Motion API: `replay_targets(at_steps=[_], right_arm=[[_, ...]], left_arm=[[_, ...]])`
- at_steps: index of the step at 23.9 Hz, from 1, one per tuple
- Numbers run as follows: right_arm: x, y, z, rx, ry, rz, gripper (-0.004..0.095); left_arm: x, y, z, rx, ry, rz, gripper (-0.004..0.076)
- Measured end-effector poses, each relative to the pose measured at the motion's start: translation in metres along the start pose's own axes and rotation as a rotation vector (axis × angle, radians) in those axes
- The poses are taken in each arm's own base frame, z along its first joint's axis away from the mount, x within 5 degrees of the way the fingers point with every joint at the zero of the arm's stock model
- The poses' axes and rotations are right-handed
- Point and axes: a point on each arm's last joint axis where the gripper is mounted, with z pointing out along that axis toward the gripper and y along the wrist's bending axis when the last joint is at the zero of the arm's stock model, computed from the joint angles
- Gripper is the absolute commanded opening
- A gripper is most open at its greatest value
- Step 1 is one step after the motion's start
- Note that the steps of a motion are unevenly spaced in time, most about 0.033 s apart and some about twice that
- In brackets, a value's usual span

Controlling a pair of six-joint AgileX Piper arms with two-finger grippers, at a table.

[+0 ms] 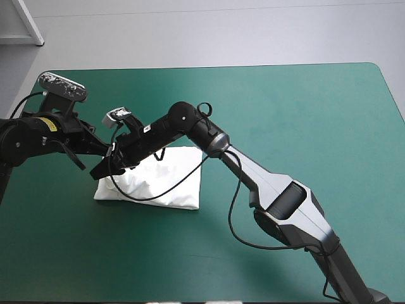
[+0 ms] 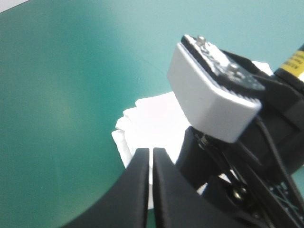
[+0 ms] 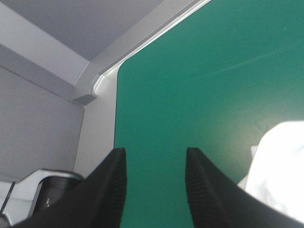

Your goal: Fold the cloth

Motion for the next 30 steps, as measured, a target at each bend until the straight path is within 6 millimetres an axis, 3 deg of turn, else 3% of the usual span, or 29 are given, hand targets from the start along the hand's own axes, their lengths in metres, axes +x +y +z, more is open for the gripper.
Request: replay_targets(at_steps=[2, 4, 7, 12, 16, 18, 20, 21, 22, 23, 24, 26, 28, 30], right_arm=[[0.003, -0.004, -0.005, 0.014, 0.041, 0.033, 0.0242], [0.005, -0.020, -0.021, 0.166, 0.094, 0.061, 0.0242], [0.002, -0.025, -0.045, 0.350, 0.127, 0.051, 0.0242], [-0.009, 0.002, -0.091, 0.514, 0.111, 0.038, 0.0243], [-0.003, 0.022, -0.120, 0.546, 0.101, 0.067, 0.0244], [0.010, 0.016, -0.128, 0.569, 0.107, 0.112, 0.0244], [0.036, -0.005, -0.137, 0.609, 0.084, 0.197, 0.0250], [0.060, -0.021, -0.141, 0.614, 0.053, 0.262, 0.0268], [0.070, -0.026, -0.144, 0.613, 0.036, 0.281, 0.0367], [0.094, -0.040, -0.144, 0.588, 0.004, 0.335, 0.0446], [0.105, -0.046, -0.142, 0.574, -0.001, 0.362, 0.0624], [0.128, -0.060, -0.134, 0.538, -0.058, 0.409, 0.0769], [0.134, -0.068, -0.129, 0.535, -0.086, 0.435, 0.0750], [0.139, -0.077, -0.124, 0.539, -0.087, 0.454, 0.0667]], left_arm=[[0.000, 0.000, 0.000, 0.000, 0.001, 0.000, 0.0019], [0.000, 0.000, 0.000, 0.002, 0.005, -0.001, 0.0019], [0.002, 0.000, 0.000, 0.000, 0.025, -0.001, 0.0019], [0.004, 0.002, 0.000, -0.023, 0.048, -0.007, 0.0019], [0.004, 0.002, 0.000, -0.026, 0.049, -0.009, 0.0019], [0.005, 0.002, 0.000, -0.026, 0.049, -0.011, 0.0019], [0.005, 0.002, 0.000, -0.027, 0.050, -0.011, 0.0019], [0.005, 0.002, 0.000, -0.027, 0.050, -0.011, 0.0019], [0.005, 0.002, 0.000, -0.027, 0.050, -0.011, 0.0019], [0.005, 0.002, 0.000, -0.027, 0.050, -0.011, 0.0019], [0.005, 0.002, 0.000, -0.027, 0.050, -0.011, 0.0019], [0.005, 0.002, 0.000, -0.027, 0.051, -0.011, 0.0019], [0.005, 0.002, 0.000, -0.027, 0.051, -0.011, 0.0019], [0.005, 0.002, 0.000, -0.027, 0.051, -0.011, 0.0019]])
